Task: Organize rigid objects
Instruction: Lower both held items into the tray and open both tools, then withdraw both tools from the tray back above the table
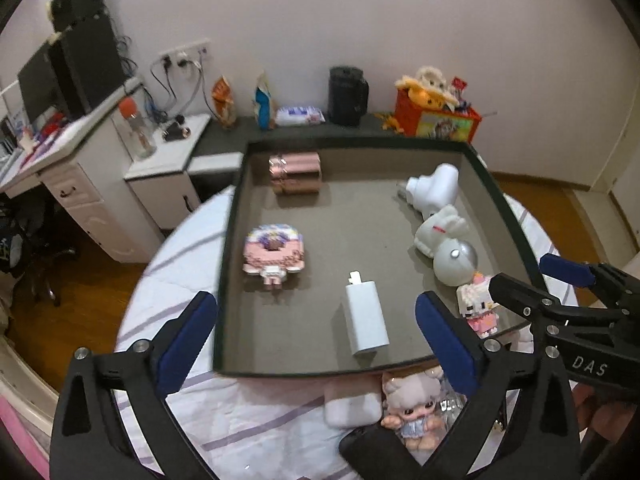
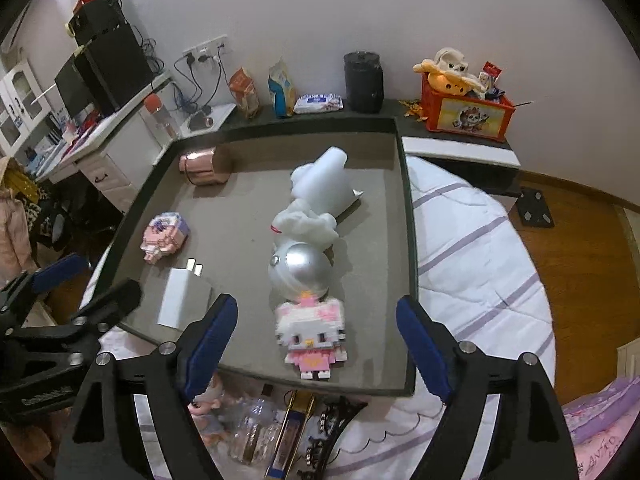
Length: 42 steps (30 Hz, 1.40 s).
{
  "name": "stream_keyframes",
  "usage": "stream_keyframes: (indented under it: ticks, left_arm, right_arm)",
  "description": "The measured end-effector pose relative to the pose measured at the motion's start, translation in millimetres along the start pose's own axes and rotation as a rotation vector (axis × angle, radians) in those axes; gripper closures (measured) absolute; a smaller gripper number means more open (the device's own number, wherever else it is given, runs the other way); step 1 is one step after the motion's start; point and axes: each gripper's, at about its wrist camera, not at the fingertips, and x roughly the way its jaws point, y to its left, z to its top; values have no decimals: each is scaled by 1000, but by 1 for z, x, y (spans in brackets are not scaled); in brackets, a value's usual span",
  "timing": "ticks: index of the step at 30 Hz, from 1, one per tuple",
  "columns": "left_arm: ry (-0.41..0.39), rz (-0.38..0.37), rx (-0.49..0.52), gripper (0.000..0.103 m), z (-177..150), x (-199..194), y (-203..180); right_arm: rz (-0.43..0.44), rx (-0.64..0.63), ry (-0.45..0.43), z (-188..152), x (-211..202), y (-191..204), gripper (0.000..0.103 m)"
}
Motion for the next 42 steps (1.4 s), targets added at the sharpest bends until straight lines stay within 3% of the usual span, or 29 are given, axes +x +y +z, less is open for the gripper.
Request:
stream_keyframes:
  ticks: [9, 18, 29, 42]
  left_arm:
    - [-117, 23, -26, 1, -18, -80, 18]
    - [-202, 37, -69, 0, -58, -145, 39]
    - [-192, 61, -102, 0, -113, -172, 49]
    - [-166, 34, -115, 0, -134, -174, 38]
  right_arm:
    - [19, -19, -119, -9, -66, 18, 19]
    - [20, -65, -216, -50, -138, 37, 19]
    - [49, -77, -247, -104, -174, 48, 19]
    - [44, -29, -254, -125, -181, 35, 19]
